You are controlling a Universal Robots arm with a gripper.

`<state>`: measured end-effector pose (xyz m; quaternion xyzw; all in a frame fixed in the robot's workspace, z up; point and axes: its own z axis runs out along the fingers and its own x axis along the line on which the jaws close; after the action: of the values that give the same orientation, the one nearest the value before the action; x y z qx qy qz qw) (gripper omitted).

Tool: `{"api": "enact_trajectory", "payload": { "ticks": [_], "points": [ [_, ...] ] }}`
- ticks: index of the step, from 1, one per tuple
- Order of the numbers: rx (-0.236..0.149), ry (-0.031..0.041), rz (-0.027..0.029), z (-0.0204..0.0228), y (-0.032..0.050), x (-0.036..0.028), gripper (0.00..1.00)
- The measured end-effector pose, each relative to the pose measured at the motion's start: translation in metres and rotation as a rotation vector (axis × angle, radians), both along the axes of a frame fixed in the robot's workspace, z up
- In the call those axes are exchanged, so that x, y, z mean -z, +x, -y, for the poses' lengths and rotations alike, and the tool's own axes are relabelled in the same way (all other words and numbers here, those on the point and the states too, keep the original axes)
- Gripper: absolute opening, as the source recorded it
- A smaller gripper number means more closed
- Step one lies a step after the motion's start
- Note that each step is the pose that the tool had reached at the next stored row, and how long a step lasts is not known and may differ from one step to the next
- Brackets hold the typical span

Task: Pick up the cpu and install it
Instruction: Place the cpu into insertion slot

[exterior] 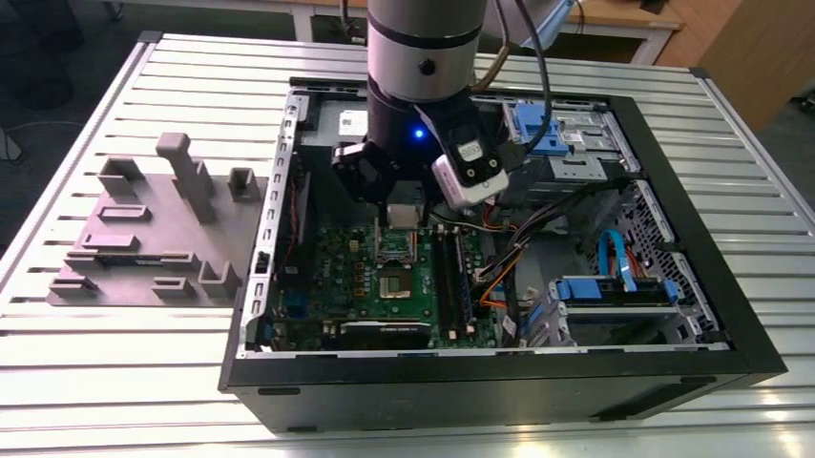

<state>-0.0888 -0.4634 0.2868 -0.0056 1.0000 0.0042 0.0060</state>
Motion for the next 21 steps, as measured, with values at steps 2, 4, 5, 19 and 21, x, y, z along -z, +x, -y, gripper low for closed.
{"api": "enact_trajectory", "payload": {
  "ticks": [2,4,5,19,21],
  "points": [
    [0.000,-0.0001,0.0001,0.0000,0.0000,0.0035,0.47],
    [0.000,0.0000,0.0000,0.0000,0.0000,0.0073,0.47],
    [0.000,0.0000,0.0001,0.0000,0.0000,0.0086,0.47],
    [0.000,0.0002,0.0002,0.0000,0.0000,0.0102,0.47],
    [0.000,0.0002,0.0002,0.0000,0.0000,0.0116,0.47]
  ]
}}
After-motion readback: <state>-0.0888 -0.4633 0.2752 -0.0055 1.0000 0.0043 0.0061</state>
